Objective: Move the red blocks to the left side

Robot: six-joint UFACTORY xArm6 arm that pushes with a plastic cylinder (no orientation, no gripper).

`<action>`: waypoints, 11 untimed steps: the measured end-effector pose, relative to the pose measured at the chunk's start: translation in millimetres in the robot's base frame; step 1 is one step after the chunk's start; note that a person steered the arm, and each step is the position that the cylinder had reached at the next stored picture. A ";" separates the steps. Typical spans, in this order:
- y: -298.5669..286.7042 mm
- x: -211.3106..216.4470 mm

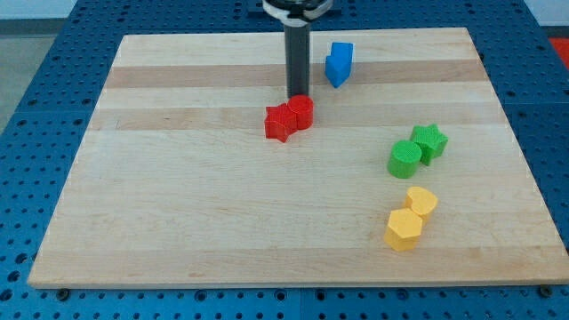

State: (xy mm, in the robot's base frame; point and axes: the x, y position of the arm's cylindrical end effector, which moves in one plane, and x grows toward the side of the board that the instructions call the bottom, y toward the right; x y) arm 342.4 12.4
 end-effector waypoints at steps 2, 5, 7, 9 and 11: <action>33.3 25.3; 3.0 32.3; -33.0 32.3; -45.4 32.3; -10.2 51.7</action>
